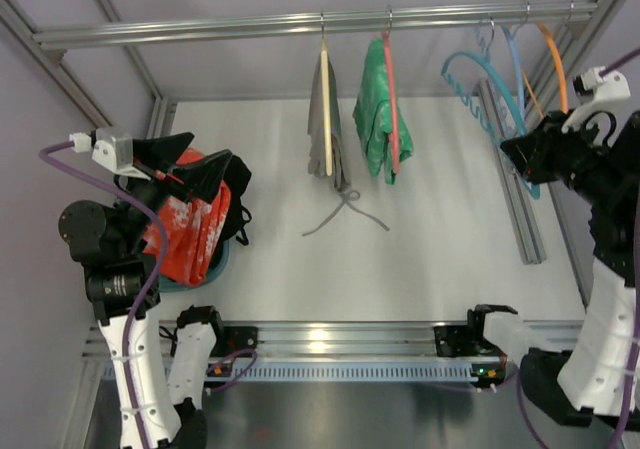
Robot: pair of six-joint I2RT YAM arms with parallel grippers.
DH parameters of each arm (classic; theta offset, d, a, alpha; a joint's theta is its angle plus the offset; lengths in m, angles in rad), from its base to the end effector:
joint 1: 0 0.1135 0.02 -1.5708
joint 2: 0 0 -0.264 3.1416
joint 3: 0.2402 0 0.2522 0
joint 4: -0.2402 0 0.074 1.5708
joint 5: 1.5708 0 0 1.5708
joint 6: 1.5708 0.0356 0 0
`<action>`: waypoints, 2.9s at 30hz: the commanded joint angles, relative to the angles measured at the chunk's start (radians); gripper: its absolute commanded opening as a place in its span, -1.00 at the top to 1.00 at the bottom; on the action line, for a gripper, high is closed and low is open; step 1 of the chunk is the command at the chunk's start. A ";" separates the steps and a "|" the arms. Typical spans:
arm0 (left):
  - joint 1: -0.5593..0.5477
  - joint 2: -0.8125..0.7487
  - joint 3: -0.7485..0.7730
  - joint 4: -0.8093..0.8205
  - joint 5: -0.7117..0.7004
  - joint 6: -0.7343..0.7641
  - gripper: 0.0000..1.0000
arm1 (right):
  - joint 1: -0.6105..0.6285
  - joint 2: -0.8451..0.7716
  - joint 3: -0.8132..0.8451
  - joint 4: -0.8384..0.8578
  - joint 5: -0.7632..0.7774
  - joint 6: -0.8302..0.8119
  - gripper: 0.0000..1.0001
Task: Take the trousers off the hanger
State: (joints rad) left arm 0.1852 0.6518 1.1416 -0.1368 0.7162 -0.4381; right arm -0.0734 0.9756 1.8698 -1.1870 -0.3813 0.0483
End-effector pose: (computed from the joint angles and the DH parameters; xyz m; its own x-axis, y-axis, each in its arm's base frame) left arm 0.0954 -0.0059 0.4767 0.1098 -0.3050 -0.9460 0.5667 0.8011 -0.1925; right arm 0.0818 0.0073 0.5298 -0.3014 0.0671 -0.9511 -0.2730 0.9497 0.1535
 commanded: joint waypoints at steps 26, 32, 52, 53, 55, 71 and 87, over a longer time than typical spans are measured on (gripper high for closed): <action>0.002 -0.081 -0.043 0.009 -0.035 0.084 -0.96 | -0.026 0.293 0.341 -0.007 0.044 0.018 1.00; 0.002 -0.095 -0.051 0.009 -0.037 0.098 -0.96 | -0.069 0.359 0.400 0.007 0.032 0.031 1.00; 0.002 -0.046 -0.026 -0.107 -0.038 0.148 -0.96 | -0.158 0.236 -0.040 0.116 -0.108 0.044 0.96; 0.002 -0.041 -0.023 -0.138 -0.038 0.153 -0.96 | -0.157 0.220 -0.050 0.115 -0.099 0.044 0.92; 0.002 -0.024 -0.016 -0.176 -0.043 0.168 -0.96 | -0.158 0.201 -0.078 0.119 -0.074 0.036 0.78; 0.002 0.233 0.107 -0.710 -0.069 0.387 -0.96 | -0.158 -0.069 -0.325 0.135 -0.232 -0.126 -0.78; 0.002 0.185 0.075 -0.939 -0.308 0.524 -0.96 | -0.137 -0.314 -0.736 0.104 -0.476 -0.263 -0.99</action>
State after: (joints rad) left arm 0.1852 0.9436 1.2152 -1.0424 0.4332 0.0269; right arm -0.2199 0.7063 1.1500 -1.1156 -0.8104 -0.1810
